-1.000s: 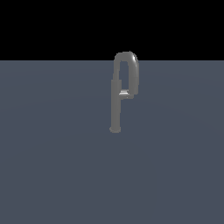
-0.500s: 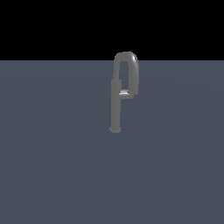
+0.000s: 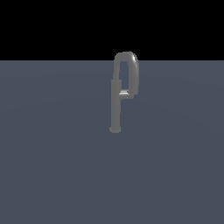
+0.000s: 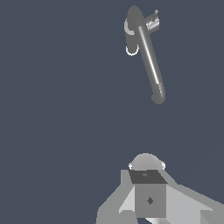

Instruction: Turn on the faucet by rotating a designated handle.

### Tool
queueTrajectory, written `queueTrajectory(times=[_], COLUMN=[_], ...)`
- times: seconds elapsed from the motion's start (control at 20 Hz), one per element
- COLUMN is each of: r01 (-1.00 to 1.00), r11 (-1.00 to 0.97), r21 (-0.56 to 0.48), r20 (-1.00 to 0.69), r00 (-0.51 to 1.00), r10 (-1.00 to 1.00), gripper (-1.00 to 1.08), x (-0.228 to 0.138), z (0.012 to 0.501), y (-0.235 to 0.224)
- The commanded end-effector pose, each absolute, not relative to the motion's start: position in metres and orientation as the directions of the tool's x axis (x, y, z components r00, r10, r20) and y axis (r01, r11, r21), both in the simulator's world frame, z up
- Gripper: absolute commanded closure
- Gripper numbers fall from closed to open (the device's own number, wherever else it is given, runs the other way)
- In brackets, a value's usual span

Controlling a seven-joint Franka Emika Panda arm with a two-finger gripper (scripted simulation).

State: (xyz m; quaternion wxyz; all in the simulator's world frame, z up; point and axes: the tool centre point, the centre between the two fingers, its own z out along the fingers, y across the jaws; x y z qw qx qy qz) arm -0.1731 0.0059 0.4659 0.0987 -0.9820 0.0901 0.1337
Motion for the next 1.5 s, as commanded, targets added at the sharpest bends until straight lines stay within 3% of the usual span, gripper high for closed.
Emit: queueTrajectory(times=[0.0, 0.75, 1.45], r01=[-0.243, -0.487, -0.715], r11=[-0.951, -0.828, -0.641], r21=[-0.191, -0.278, -0.279], r20=[-0.322, -0.573, -0.794], r00=[0.931, 0.776, 0.547], r10=[-0.173, -0.264, -0.265], gripper=[1.08, 1.08, 1.08], x=[-0.159, -0.08, -0.014], z=[0.463, 0.429, 0.374], y=[0.005, -0.009, -0.031])
